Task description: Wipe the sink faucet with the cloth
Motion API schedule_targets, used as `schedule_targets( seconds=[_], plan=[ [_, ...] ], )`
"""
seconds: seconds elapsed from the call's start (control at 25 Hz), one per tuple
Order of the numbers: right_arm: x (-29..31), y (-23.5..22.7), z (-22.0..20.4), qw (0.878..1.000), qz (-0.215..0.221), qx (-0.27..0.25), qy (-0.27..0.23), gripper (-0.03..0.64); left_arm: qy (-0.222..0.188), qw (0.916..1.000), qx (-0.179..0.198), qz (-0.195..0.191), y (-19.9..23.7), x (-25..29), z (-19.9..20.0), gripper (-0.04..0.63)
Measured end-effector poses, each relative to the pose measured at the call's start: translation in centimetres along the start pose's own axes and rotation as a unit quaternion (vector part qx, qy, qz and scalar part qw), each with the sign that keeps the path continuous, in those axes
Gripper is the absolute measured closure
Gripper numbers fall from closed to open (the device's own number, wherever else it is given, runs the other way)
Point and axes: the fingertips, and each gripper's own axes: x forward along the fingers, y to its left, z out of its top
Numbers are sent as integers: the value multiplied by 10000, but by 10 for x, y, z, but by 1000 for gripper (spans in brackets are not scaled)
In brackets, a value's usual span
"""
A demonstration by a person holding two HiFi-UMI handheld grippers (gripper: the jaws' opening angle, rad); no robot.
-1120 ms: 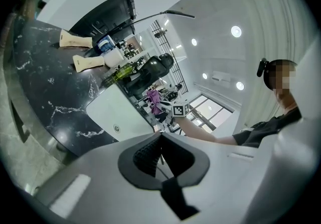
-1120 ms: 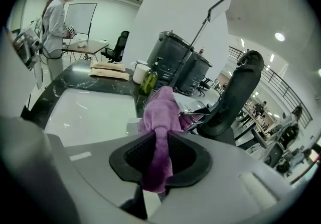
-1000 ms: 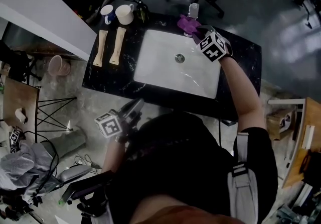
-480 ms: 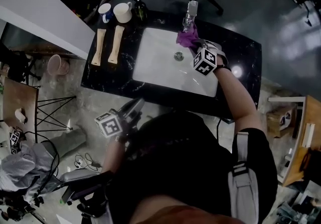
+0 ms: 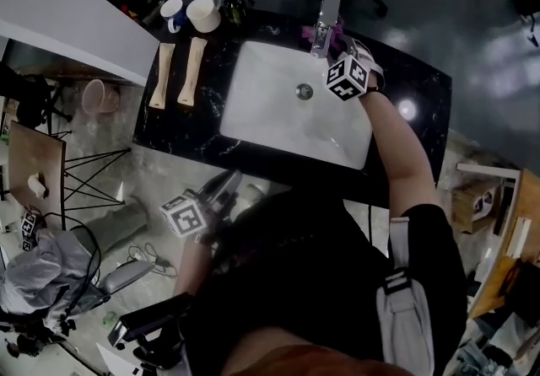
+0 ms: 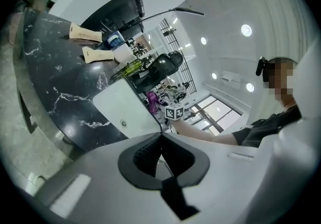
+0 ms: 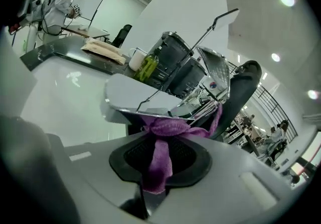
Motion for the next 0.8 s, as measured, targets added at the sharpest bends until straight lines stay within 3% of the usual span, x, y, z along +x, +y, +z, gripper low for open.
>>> schedule_targets(
  seconds=[0.28, 0.4, 0.64, 0.8],
  plan=[
    [28, 12, -8, 9995, 317, -20, 60, 538, -36, 9989, -298, 357, 7, 2, -4, 595],
    [36, 21, -17, 9983, 528, -41, 239, 538, -45, 9988, -296, 397, 9, 3, -5, 595],
    [36, 22, -18, 9981, 547, -69, 290, 538, -21, 9991, -208, 366, 8, 2, -2, 595],
    [25, 20, -19, 9971, 554, 393, 340, 537, -7, 9995, -151, 286, 6, 0, 2, 595]
  ],
)
